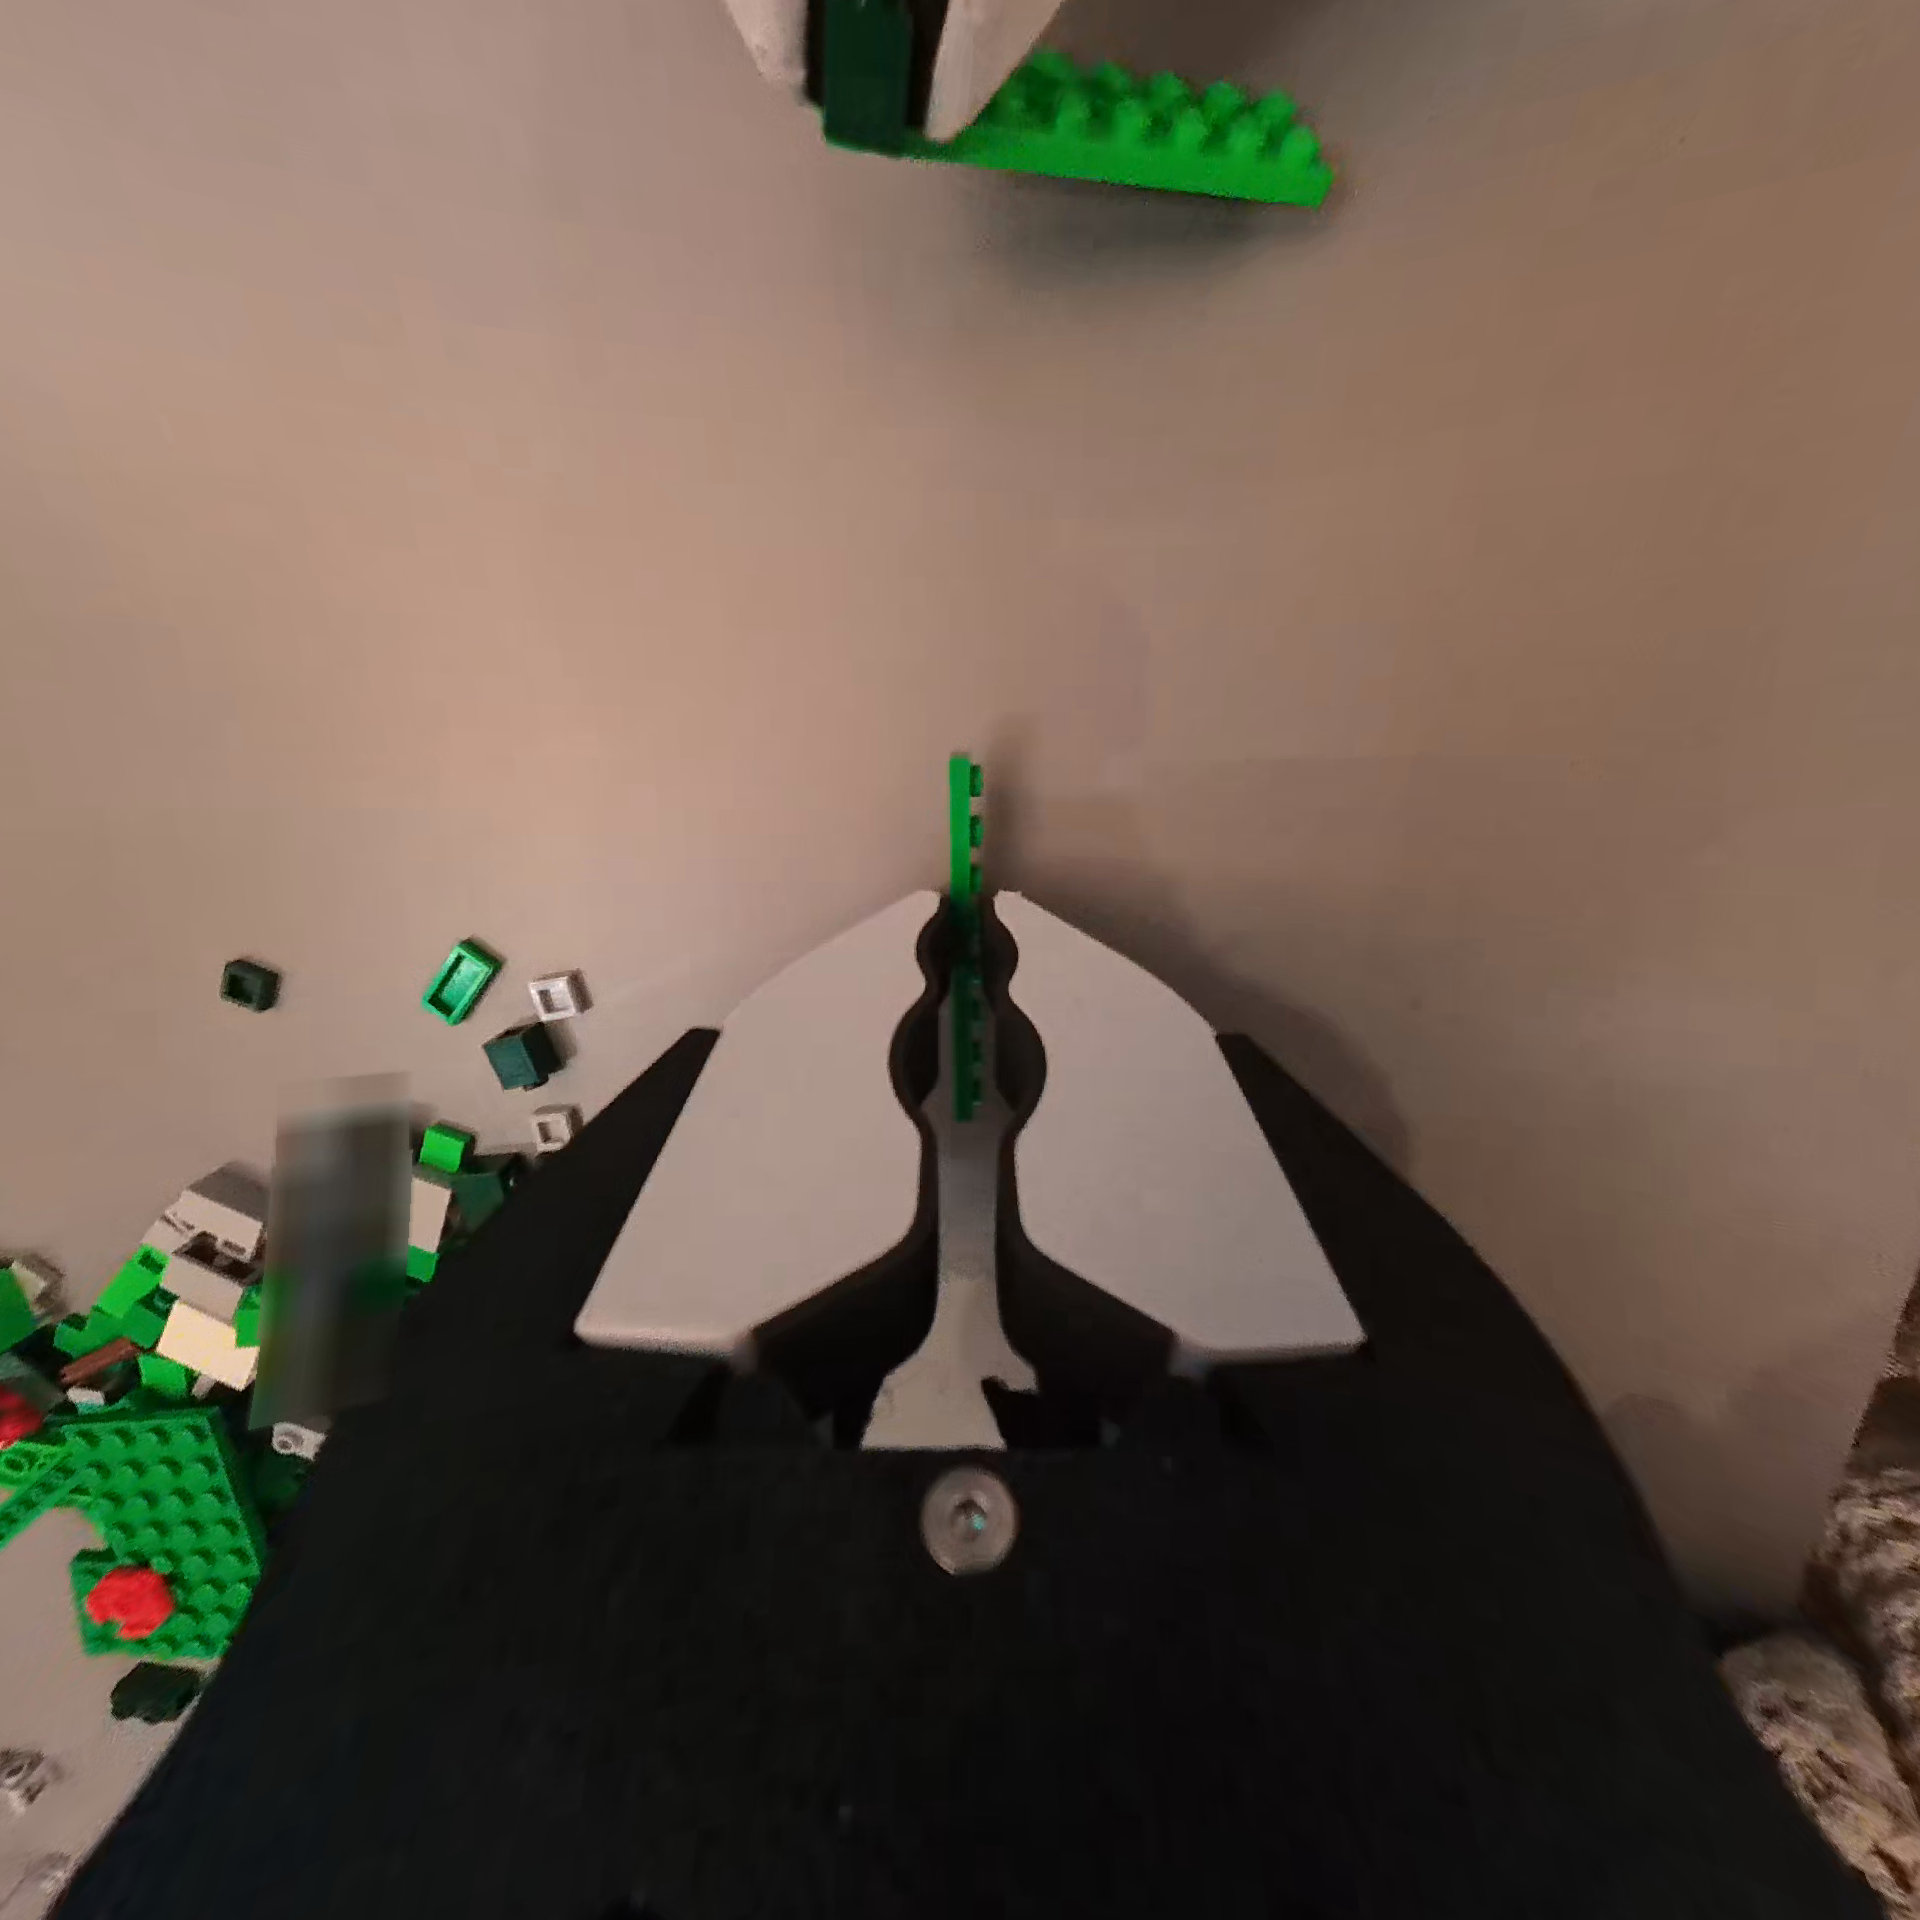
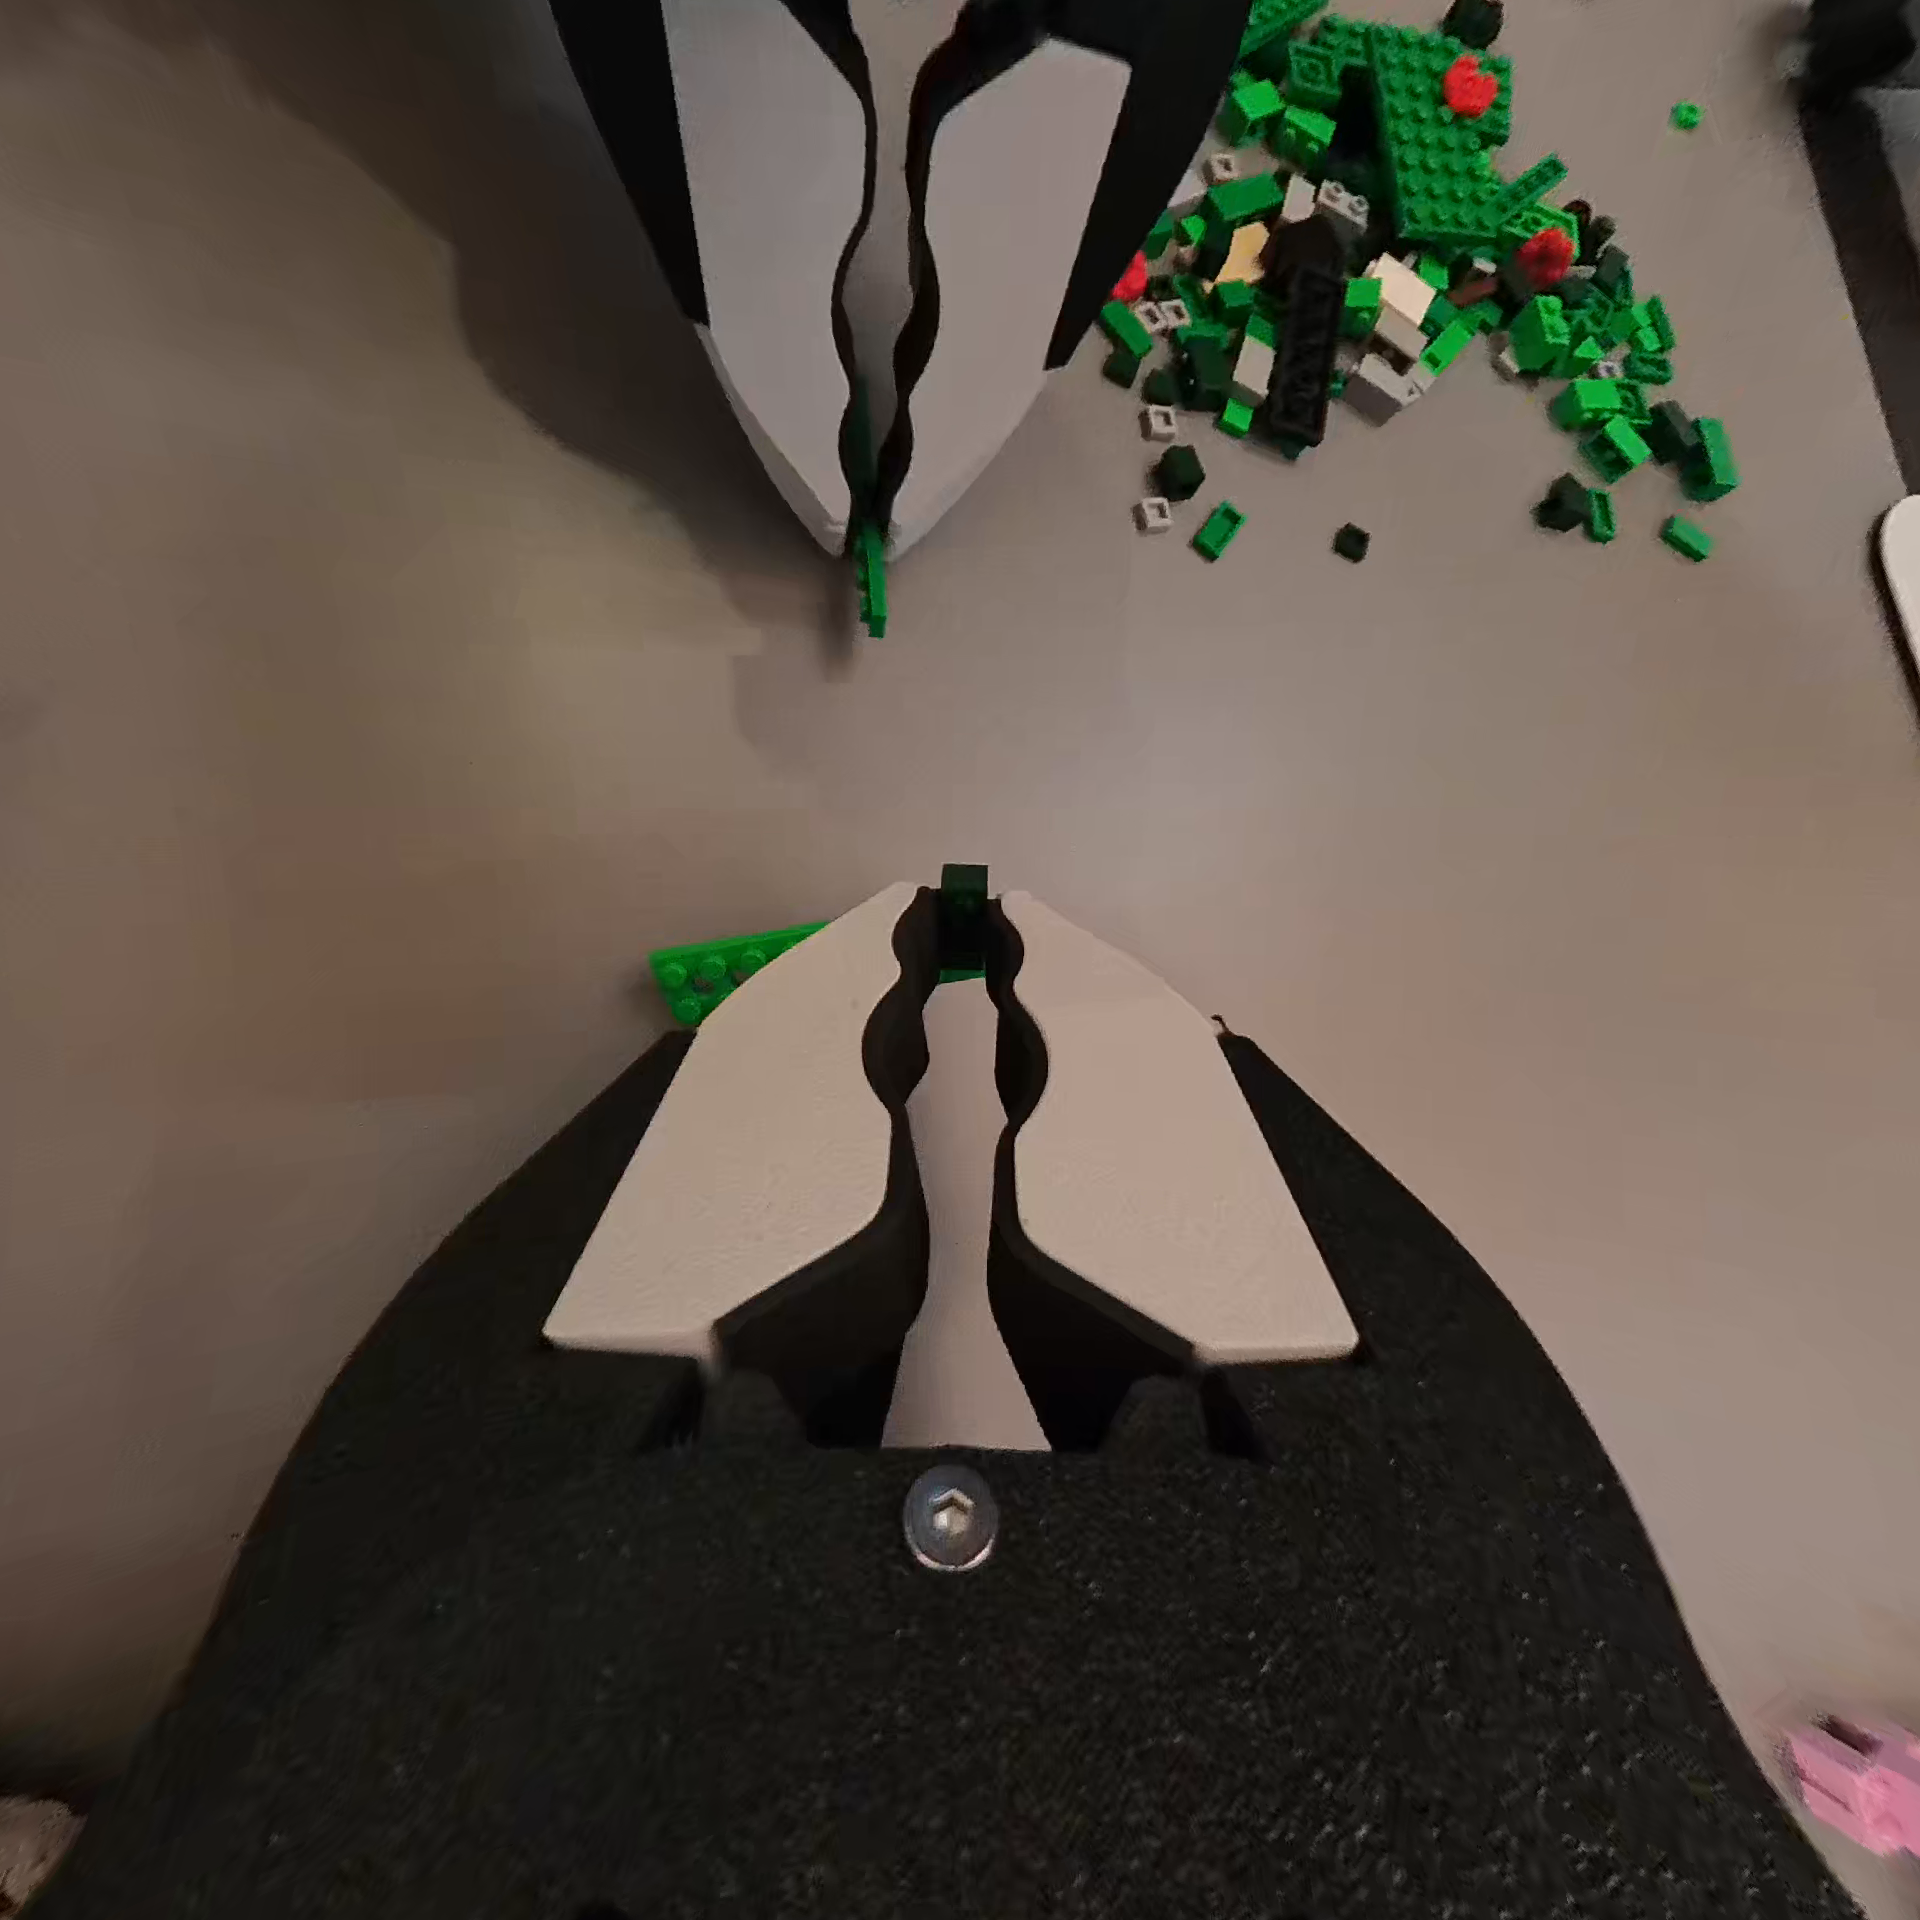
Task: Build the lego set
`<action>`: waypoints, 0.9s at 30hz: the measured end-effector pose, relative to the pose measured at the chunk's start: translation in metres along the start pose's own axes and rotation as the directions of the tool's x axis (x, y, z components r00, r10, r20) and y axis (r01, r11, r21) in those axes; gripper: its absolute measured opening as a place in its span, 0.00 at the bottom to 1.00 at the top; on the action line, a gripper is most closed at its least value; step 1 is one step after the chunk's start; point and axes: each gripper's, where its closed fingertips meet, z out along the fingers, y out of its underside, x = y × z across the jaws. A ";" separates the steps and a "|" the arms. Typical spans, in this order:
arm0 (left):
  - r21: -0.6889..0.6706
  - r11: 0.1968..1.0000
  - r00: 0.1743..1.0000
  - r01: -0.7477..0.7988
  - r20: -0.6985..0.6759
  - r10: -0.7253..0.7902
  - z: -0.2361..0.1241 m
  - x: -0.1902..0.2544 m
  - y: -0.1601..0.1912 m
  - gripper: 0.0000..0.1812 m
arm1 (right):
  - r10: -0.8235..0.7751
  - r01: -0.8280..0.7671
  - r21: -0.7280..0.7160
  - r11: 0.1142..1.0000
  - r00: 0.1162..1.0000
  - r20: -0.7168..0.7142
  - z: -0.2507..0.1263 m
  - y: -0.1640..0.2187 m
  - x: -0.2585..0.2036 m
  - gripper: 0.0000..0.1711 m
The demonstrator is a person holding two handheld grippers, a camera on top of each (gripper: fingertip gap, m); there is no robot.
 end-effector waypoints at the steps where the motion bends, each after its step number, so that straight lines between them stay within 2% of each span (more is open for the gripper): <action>1: 0.001 1.000 1.000 0.000 0.002 0.000 0.000 0.000 0.000 0.02 | 0.000 0.000 0.002 1.000 1.000 0.004 0.000 0.000 -0.001 0.05; 19: 0.017 1.000 0.999 -0.022 0.045 0.021 0.002 -0.006 -0.009 0.07 | 0.017 -0.017 -0.004 1.000 0.998 0.060 0.003 0.000 -0.012 0.05; 27: 0.036 0.996 0.996 0.087 -0.007 -0.087 0.003 -0.007 -0.011 0.03 | -0.006 0.006 0.014 1.000 0.999 0.050 0.005 -0.005 -0.012 0.05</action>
